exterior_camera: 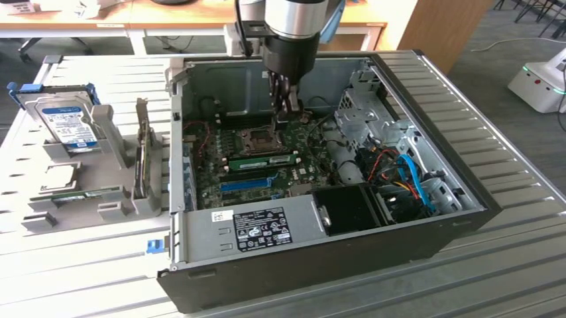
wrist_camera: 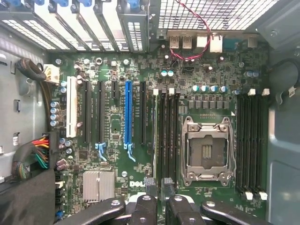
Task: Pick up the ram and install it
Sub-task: 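Insert the ram into the slot, then press down the ram until it locks into place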
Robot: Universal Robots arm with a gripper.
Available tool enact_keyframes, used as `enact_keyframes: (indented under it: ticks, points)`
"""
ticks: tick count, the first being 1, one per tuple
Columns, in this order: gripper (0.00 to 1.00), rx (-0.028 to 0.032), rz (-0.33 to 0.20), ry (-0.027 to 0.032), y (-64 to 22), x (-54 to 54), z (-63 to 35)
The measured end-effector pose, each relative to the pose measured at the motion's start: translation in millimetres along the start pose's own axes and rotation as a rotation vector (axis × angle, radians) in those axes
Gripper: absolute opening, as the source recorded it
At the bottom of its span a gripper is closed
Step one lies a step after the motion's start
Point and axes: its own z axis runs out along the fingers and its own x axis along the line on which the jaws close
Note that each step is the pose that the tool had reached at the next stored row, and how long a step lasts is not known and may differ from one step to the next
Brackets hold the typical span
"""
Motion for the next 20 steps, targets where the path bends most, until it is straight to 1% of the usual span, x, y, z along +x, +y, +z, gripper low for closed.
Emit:
enact_keyframes:
  ticks: [11,20]
  points:
    - [0.19,0.0000,0.000,0.0000,0.0,0.0,-8.9]
    - [0.19,0.0000,0.000,0.0000,0.0,0.0,-9.0]
